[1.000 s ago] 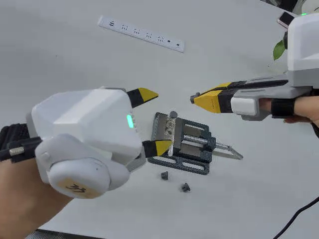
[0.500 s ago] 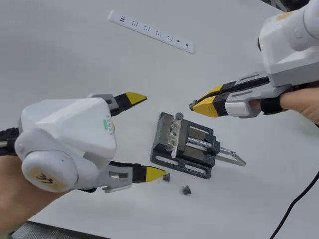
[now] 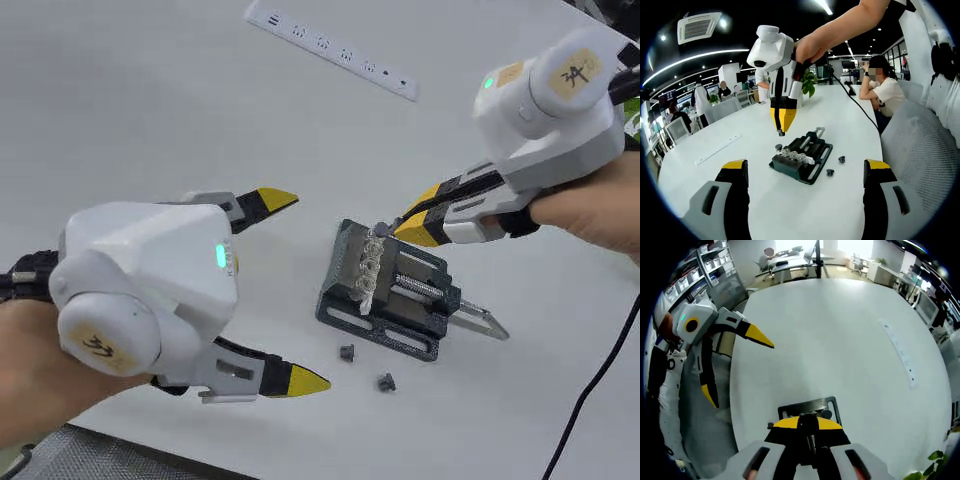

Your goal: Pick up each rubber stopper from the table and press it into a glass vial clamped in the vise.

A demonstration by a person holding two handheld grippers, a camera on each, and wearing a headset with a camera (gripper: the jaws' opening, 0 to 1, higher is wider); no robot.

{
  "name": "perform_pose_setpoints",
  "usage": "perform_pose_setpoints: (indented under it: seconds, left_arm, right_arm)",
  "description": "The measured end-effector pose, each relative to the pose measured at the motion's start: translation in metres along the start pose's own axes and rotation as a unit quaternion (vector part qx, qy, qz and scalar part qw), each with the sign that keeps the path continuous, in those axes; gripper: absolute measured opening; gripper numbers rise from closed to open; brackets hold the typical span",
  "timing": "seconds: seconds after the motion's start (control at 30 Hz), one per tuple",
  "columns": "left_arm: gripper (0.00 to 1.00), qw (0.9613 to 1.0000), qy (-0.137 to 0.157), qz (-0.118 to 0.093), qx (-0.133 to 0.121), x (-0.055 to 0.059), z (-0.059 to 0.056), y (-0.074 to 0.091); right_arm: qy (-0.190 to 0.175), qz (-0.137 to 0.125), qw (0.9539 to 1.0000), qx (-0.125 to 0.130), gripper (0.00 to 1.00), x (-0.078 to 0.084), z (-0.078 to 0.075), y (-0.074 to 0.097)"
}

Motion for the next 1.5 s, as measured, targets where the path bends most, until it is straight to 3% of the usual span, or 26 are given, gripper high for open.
perform_pose_setpoints:
  seconds: [0.3,0.53,1.5]
  left_arm:
    - [0.99,0.9996,0.011,0.002,0.028,0.008,-0.004,-0.005]
    - [0.99,0.9993,0.016,0.000,0.033,0.009,-0.005,-0.007]
    - [0.97,0.9991,0.023,0.000,0.037,0.013,-0.006,-0.009]
  right_arm:
    - [0.023,0.030,0.9992,-0.008,0.05,0.006,-0.009,-0.022]
    - [0.031,0.041,0.9986,-0.009,0.05,0.010,-0.011,-0.031]
    - [0.053,0.061,0.9967,-0.006,0.05,0.013,-0.009,-0.043]
Point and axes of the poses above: the centre of the closed fingertips' face, and the gripper's own axes: y roughly backward along the fingers, z roughly to its left, x roughly out of its underside, the point moved 7 cm from there along y, roughly backward along the fingers, and after that the axes turned 15 degrees about y, right-handed, at the moved point
